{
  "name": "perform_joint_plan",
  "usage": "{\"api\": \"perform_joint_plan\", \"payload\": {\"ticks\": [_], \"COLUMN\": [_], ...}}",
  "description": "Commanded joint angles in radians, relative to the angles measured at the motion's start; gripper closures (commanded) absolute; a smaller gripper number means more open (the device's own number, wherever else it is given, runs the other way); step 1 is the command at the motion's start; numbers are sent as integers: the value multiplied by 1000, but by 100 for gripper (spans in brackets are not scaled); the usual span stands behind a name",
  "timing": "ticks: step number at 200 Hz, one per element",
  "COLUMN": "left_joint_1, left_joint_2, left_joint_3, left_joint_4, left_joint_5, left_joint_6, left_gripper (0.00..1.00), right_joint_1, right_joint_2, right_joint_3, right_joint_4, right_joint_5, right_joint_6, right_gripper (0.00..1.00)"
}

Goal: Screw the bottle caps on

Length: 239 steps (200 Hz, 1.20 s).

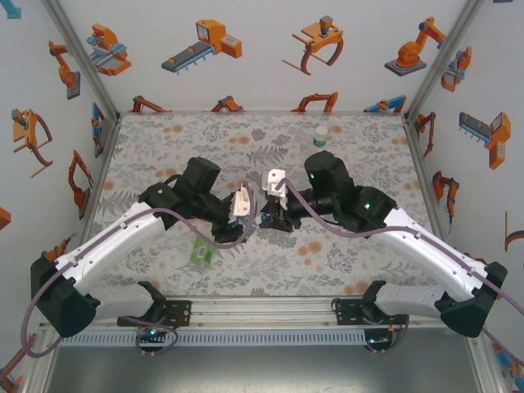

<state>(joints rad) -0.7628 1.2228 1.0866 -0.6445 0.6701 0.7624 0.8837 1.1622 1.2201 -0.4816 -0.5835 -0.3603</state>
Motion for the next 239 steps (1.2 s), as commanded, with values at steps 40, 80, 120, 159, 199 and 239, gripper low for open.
{"api": "perform_joint_plan", "payload": {"ticks": [40, 80, 120, 159, 199, 239], "left_joint_1": [-13, -18, -27, -30, -30, -28], "left_joint_2": [3, 2, 8, 0, -43, -52], "left_joint_3": [35, 40, 43, 47, 4, -7], "left_joint_4": [-12, -11, -10, -1, 93, 127], "left_joint_5": [24, 29, 22, 24, 32, 47], "left_joint_6": [22, 26, 34, 26, -4, -19], "left_gripper": [100, 100, 100, 100, 100, 100], "right_joint_1": [9, 14, 13, 14, 14, 13], "right_joint_2": [23, 25, 36, 47, 10, -38], "right_joint_3": [-27, -35, -24, -27, -68, -109], "right_joint_4": [36, 69, 78, 45, 51, 81], "right_joint_5": [3, -1, -21, -25, 24, 59], "right_joint_6": [-9, 5, 12, 9, 21, 47], "right_gripper": [80, 80, 80, 86, 88, 93]}}
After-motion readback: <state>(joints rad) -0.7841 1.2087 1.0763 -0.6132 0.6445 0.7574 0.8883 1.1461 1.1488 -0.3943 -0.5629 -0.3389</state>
